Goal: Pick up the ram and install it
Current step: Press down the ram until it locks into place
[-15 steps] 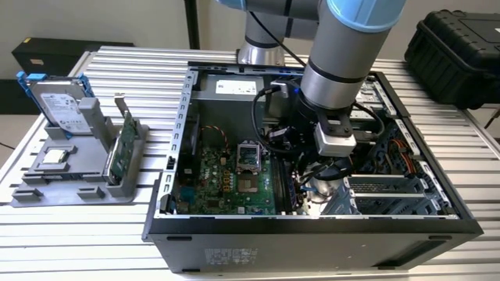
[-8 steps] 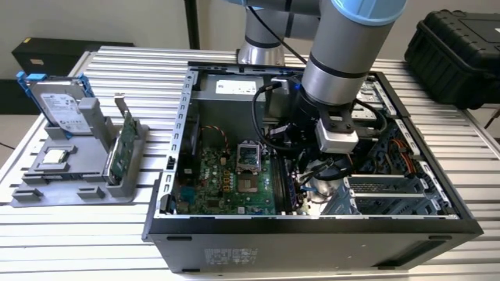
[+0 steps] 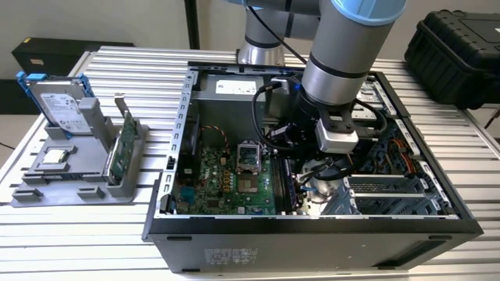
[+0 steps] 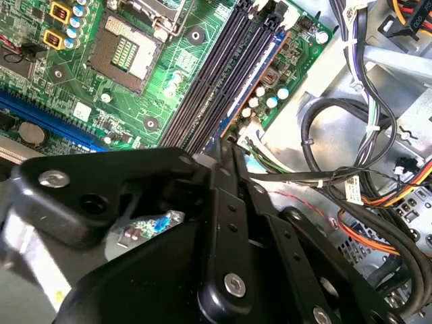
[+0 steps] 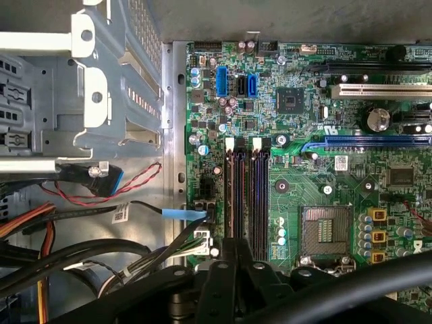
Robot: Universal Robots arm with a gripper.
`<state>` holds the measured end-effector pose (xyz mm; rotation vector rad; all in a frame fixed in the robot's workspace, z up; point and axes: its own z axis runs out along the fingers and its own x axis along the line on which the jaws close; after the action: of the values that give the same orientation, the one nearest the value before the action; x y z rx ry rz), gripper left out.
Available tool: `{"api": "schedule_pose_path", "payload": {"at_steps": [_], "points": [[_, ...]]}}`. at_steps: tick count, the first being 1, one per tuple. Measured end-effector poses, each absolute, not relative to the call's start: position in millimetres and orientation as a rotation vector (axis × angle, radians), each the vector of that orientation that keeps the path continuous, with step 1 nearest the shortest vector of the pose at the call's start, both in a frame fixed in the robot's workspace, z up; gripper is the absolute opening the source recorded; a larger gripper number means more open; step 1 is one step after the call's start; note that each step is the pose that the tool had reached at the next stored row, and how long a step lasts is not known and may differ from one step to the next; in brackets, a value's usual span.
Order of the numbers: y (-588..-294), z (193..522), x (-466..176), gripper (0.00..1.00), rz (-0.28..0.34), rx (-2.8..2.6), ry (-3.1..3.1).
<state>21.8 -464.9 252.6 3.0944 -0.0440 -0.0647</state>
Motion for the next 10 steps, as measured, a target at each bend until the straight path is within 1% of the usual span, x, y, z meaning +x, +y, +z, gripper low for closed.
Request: {"api": "schedule_pose_path", "payload": {"at_steps": [10], "points": [[-465.1,252.5,21.8,0.0,-0.065,3.095,-0.044]]}}
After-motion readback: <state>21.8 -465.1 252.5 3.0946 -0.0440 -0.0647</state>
